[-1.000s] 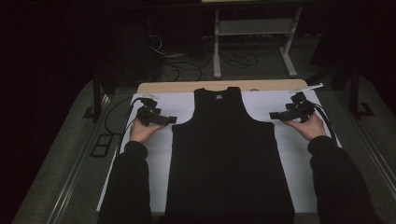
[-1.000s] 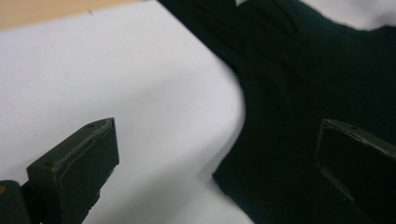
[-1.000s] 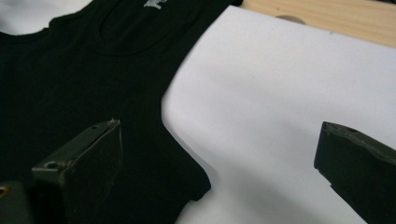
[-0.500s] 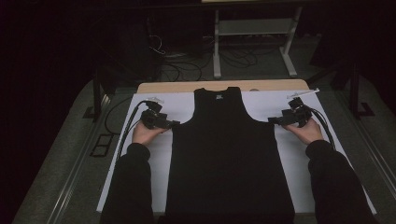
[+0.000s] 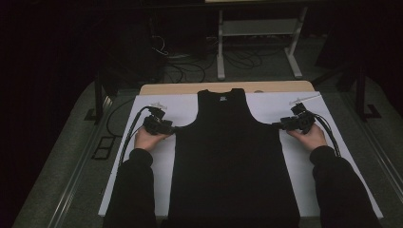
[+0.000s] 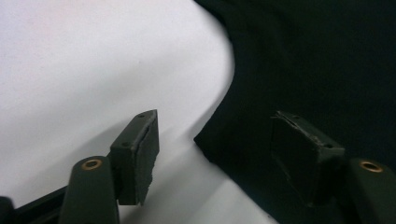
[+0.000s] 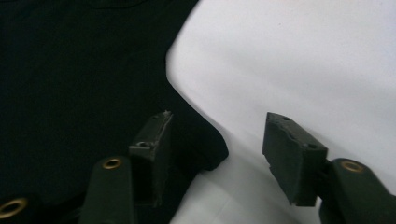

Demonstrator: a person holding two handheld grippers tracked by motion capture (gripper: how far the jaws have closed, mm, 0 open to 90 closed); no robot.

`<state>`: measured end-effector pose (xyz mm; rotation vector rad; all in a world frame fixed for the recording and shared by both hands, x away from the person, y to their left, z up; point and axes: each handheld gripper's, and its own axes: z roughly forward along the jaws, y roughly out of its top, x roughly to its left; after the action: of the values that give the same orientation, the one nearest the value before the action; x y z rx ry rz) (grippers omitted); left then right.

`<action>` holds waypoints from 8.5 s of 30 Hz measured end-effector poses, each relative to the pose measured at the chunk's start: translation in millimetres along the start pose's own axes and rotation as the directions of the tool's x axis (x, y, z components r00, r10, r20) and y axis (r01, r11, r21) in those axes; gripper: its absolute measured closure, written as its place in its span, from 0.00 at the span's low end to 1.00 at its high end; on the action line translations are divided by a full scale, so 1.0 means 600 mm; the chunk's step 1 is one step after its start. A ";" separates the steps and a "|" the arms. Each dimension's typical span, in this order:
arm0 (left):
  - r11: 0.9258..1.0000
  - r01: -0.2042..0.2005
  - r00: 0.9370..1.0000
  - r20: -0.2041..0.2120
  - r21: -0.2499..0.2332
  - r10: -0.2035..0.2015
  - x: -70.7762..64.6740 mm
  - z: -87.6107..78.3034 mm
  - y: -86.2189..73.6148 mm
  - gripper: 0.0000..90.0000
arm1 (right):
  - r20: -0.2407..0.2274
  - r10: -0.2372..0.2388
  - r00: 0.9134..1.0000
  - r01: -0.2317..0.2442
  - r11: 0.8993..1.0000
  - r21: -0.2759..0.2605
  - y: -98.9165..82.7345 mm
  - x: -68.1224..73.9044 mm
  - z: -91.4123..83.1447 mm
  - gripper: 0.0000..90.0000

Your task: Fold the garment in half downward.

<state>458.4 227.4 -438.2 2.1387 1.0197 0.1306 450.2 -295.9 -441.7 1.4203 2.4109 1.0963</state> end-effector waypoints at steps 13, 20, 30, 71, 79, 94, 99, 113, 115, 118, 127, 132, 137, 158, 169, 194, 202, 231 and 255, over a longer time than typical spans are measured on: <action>1.000 0.006 1.000 -0.006 0.008 -0.006 -0.007 0.014 -0.001 0.69 | 0.026 -0.040 0.999 0.038 0.998 0.052 0.001 0.014 0.011 0.83; 1.000 0.006 1.000 -0.002 0.006 -0.006 -0.008 0.016 -0.001 0.90 | -0.041 0.013 0.999 -0.012 1.000 0.029 0.000 0.009 0.007 0.93; 0.995 0.084 0.995 0.058 -0.054 -0.081 -0.009 0.000 -0.013 0.97 | -0.119 0.050 0.992 -0.054 0.998 -0.029 -0.002 0.010 -0.013 0.94; 0.940 0.237 0.968 0.138 -0.244 -0.208 -0.018 -0.083 -0.045 0.97 | -0.168 0.118 0.979 -0.152 0.967 -0.205 -0.038 0.028 -0.094 0.95; 0.939 0.235 0.968 0.147 -0.252 -0.203 -0.028 -0.096 -0.049 0.97 | -0.168 0.122 0.978 -0.157 0.964 -0.216 -0.046 0.035 -0.108 0.95; 0.944 0.229 0.967 0.163 -0.237 -0.194 -0.049 -0.110 -0.065 0.96 | -0.173 0.110 0.979 -0.145 0.967 -0.208 -0.072 0.058 -0.127 0.95; 0.947 0.223 0.968 0.169 -0.230 -0.187 -0.058 -0.116 -0.074 0.96 | -0.177 0.108 0.978 -0.144 0.968 -0.206 -0.080 0.066 -0.133 0.95; 0.957 0.224 0.961 0.204 -0.184 -0.185 -0.086 -0.129 -0.112 0.96 | -0.191 0.115 0.975 -0.149 0.974 -0.173 -0.124 0.093 -0.150 0.95; 0.961 0.219 0.961 0.208 -0.171 -0.182 -0.091 -0.129 -0.118 0.96 | -0.195 0.120 0.974 -0.153 0.974 -0.167 -0.129 0.097 -0.153 0.95; 0.964 0.216 0.960 0.215 -0.158 -0.180 -0.097 -0.130 -0.125 0.96 | -0.200 0.126 0.972 -0.159 0.975 -0.155 -0.140 0.100 -0.155 0.95; 0.972 0.198 0.962 0.216 -0.125 -0.168 -0.110 -0.130 -0.139 0.96 | -0.200 0.142 0.969 -0.165 0.981 -0.102 -0.160 0.107 -0.153 0.95; 0.977 0.195 0.960 0.221 -0.088 -0.171 -0.113 -0.129 -0.150 0.96 | -0.206 0.151 0.967 -0.171 0.982 -0.078 -0.170 0.110 -0.155 0.95; 0.981 0.183 0.962 0.219 -0.065 -0.165 -0.116 -0.125 -0.152 0.96 | -0.202 0.156 0.967 -0.170 0.984 -0.054 -0.174 0.112 -0.153 0.94; 0.984 0.176 0.962 0.211 0.001 -0.172 -0.121 -0.118 -0.162 0.96 | -0.195 0.201 0.960 -0.201 0.979 0.021 -0.192 0.115 -0.149 0.94; 0.983 0.186 0.960 0.212 0.005 -0.182 -0.119 -0.118 -0.164 0.96 | -0.203 0.205 0.958 -0.201 0.979 0.040 -0.200 0.122 -0.152 0.94; 0.988 0.147 0.975 0.176 -0.043 -0.137 -0.129 -0.121 -0.158 0.50 | -0.151 0.158 0.976 -0.164 0.986 -0.027 -0.197 0.127 -0.150 0.47; 0.989 0.131 0.983 0.137 -0.075 -0.120 -0.129 -0.126 -0.152 0.23 | -0.133 0.149 0.980 -0.159 0.985 -0.064 -0.190 0.126 -0.151 0.14; 0.991 0.047 0.995 0.092 -0.122 -0.036 -0.126 -0.116 -0.124 0.00 | -0.096 0.059 0.994 -0.071 0.989 -0.131 -0.153 0.121 -0.156 0.00; 0.987 -0.007 0.998 0.053 -0.162 0.016 -0.134 -0.135 -0.076 0.00 | -0.096 0.008 0.995 -0.023 0.987 -0.157 -0.103 0.132 -0.169 0.00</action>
<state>344.2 236.2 -393.7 1.9910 0.9334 0.1548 317.7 -302.4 -389.5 1.3681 2.3180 1.3546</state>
